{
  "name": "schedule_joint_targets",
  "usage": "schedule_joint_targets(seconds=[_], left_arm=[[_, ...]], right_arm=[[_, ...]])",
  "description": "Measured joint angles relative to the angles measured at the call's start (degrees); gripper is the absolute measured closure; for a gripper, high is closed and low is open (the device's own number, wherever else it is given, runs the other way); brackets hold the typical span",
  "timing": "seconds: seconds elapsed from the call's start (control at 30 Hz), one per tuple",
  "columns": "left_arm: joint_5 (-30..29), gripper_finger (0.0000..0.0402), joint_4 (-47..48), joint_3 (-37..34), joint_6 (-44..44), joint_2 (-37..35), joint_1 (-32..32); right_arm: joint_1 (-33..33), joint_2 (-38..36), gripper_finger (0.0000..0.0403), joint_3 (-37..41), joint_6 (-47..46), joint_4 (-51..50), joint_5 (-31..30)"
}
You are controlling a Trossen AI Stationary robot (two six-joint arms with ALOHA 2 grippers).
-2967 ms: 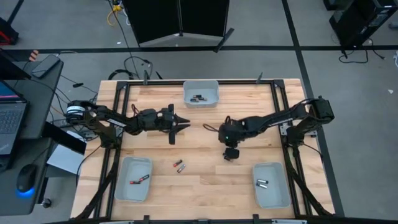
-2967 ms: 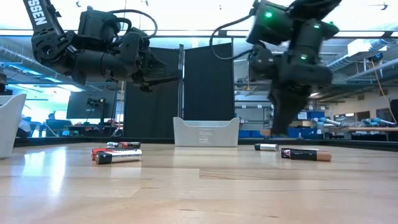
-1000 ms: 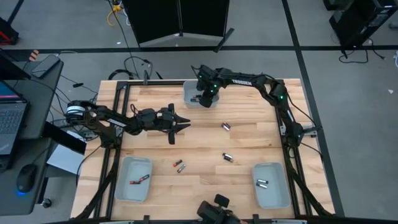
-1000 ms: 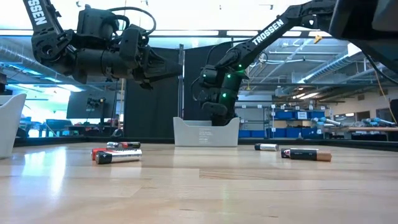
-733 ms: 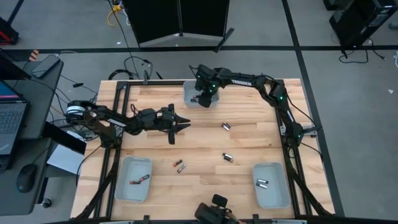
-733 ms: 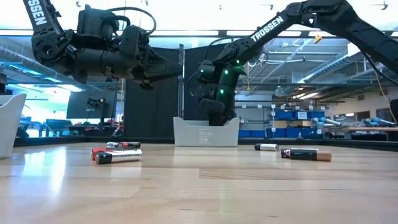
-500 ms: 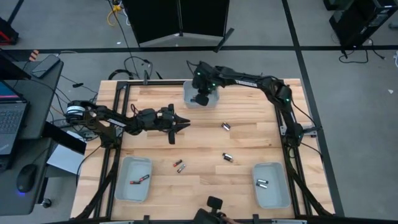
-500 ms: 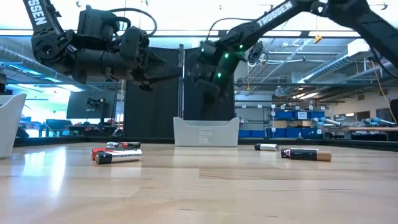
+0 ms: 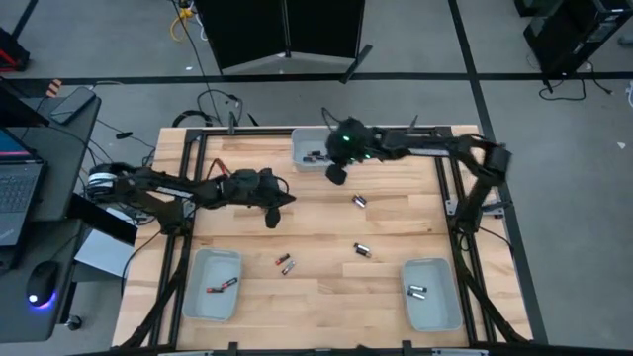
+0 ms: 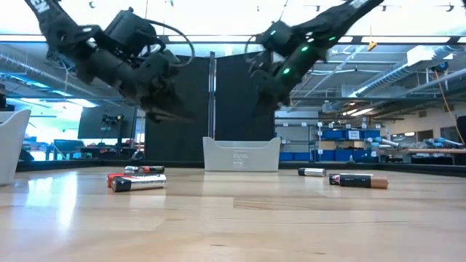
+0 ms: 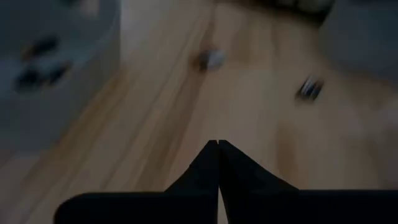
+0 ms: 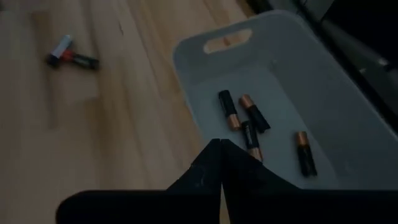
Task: Sort batteries
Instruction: Put the red battery into the bottom left gray bin
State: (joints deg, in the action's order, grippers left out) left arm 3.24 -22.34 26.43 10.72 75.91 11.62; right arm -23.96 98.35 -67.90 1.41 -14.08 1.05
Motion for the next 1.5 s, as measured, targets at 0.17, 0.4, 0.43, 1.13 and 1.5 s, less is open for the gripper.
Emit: schedule_joint_targets(seconds=[0.17, 0.4, 0.43, 1.13, 1.5], left_arm=[[-3.7, 0.0379, 25.5, 7.3, 2.9, -1.0, 0.0], [-8.9, 0.0342, 42.0, 12.6, 4.6, -0.6, 0.0], [-9.1, 0.0332, 42.2, 12.7, 5.2, -0.6, 0.0], [-9.9, 0.0218, 41.0, 12.7, 4.5, 10.8, 6.3], [-8.8, 0.0291, 39.7, 13.1, 1.0, 12.5, 6.5]], right_arm=[[4.6, -9.1, 0.0391, 10.3, -5.4, 6.9, -2.2], [11.0, -15.7, 0.0385, 20.6, -10.4, 17.2, -3.1], [11.6, -16.1, 0.0384, 21.4, -10.8, 18.3, -3.1], [16.9, -17.0, 0.0391, 24.6, -12.3, 19.6, -10.4], [16.9, -17.0, 0.0392, 24.6, -12.0, 19.6, -10.5]])
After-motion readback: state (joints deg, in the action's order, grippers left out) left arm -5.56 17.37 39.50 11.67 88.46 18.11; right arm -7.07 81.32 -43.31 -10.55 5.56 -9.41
